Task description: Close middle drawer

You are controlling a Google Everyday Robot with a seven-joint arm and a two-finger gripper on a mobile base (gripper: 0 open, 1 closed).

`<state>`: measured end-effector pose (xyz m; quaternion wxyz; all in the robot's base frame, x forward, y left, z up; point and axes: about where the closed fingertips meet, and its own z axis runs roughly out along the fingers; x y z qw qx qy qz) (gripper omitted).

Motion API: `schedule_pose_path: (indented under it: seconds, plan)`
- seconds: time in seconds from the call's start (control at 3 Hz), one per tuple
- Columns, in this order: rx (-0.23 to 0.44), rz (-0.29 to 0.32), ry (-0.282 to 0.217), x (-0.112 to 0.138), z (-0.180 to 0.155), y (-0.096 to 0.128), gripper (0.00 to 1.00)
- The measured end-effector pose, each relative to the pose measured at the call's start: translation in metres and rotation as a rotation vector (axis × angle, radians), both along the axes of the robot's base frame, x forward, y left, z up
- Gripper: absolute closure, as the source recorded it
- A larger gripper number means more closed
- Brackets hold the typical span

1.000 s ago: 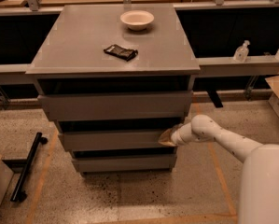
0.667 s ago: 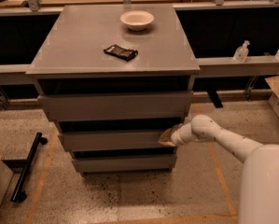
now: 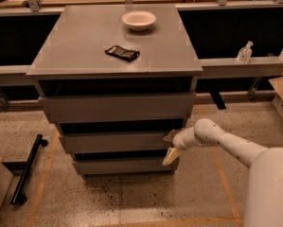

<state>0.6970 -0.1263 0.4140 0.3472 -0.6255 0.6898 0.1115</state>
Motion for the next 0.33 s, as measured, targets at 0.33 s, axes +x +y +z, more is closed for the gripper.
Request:
schedule_pose_path:
  seconds: [0.33]
  plan:
    - [0.000, 0.000, 0.000, -0.0045, -0.0001, -0.0016, 0.00]
